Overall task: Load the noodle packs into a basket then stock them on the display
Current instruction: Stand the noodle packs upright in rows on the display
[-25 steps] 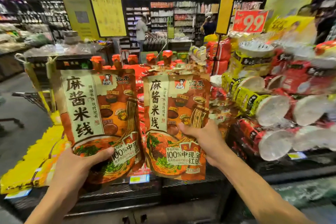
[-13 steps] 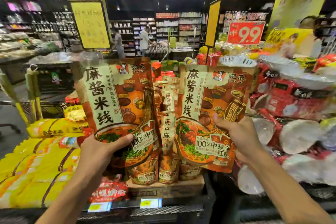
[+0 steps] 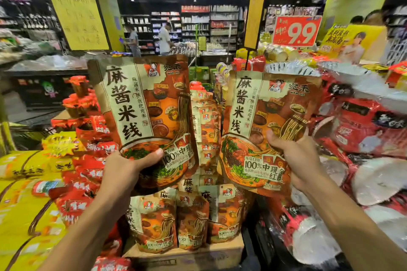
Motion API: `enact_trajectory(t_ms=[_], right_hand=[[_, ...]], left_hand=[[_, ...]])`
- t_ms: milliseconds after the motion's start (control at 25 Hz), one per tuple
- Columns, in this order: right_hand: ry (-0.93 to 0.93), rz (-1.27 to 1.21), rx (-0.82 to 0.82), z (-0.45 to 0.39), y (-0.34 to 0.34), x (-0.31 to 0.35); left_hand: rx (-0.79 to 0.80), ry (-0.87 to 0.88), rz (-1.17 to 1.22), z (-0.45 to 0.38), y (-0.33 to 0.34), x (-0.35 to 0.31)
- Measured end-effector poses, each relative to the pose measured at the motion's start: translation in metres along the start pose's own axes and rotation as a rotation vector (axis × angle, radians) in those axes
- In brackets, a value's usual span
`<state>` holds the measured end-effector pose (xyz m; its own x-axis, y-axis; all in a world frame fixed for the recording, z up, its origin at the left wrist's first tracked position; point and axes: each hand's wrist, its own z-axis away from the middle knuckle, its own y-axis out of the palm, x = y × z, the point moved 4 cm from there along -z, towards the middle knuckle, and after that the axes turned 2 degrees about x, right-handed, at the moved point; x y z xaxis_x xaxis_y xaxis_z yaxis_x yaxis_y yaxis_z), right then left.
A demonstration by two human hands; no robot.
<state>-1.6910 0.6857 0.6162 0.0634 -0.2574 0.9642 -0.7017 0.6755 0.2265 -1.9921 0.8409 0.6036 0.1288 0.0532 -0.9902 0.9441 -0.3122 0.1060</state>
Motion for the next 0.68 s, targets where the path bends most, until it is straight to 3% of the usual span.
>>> enact_trajectory(t_ms=[400, 680], right_hand=[[-0.043, 0.248, -0.033, -0.132, 0.044, -0.026], [0.036, 0.358, 0.162, -0.208, 0.063, -0.074]], left_hand=[[0.031, -0.067, 0.097, -0.129, 0.0, 0.041], [-0.057, -0.125, 0.082, -0.174, -0.003, 0.066]])
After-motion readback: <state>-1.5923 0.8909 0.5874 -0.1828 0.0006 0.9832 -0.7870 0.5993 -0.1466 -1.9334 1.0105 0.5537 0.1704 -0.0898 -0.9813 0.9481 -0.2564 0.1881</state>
